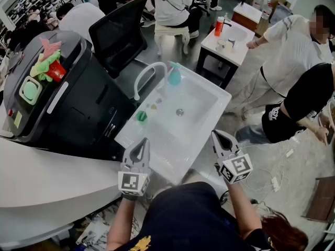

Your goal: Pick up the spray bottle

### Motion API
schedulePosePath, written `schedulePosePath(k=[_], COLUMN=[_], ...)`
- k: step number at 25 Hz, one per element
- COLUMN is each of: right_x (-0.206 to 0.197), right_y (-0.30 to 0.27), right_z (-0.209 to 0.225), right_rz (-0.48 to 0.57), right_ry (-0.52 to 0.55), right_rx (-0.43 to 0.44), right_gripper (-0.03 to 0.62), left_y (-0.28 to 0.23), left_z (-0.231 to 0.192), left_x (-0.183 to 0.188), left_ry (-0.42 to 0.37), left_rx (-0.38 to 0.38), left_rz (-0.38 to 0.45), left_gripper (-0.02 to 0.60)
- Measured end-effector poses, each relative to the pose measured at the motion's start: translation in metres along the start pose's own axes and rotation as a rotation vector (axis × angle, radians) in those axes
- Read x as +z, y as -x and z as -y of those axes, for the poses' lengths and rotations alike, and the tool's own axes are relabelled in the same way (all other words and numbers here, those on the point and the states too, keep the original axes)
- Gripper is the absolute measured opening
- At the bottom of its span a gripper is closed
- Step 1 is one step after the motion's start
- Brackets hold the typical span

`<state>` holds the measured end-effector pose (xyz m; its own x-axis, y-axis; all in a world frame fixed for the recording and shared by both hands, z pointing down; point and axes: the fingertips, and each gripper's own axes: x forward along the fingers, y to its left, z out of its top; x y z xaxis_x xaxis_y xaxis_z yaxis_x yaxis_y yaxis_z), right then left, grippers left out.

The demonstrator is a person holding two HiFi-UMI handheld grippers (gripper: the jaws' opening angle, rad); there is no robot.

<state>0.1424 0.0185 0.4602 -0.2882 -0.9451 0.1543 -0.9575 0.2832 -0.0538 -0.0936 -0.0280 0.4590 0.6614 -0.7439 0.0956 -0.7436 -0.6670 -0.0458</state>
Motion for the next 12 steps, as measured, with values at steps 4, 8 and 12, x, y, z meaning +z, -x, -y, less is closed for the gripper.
schedulePosePath(k=[4,8,12], right_x=[0.003,0.007,0.012], right_y=[-0.004,-0.016,-0.022], right_z=[-0.001,0.000,0.000], right_rz=[-0.008,-0.014,-0.007], right_ry=[0.015,0.027,0.060], right_rx=[0.016,0.029,0.058], right_gripper=[-0.002,-0.002,-0.002], left_y=[0.001,-0.002,-0.008], left_z=[-0.002,-0.009,-0.007], left_x=[-0.003,-0.005,-0.011], left_ry=[0.009,0.011,0.002], left_rx=[0.008,0.014,0.011], left_rz=[-0.002,-0.017,-0.048], left_gripper=[0.018,0.018,0.018])
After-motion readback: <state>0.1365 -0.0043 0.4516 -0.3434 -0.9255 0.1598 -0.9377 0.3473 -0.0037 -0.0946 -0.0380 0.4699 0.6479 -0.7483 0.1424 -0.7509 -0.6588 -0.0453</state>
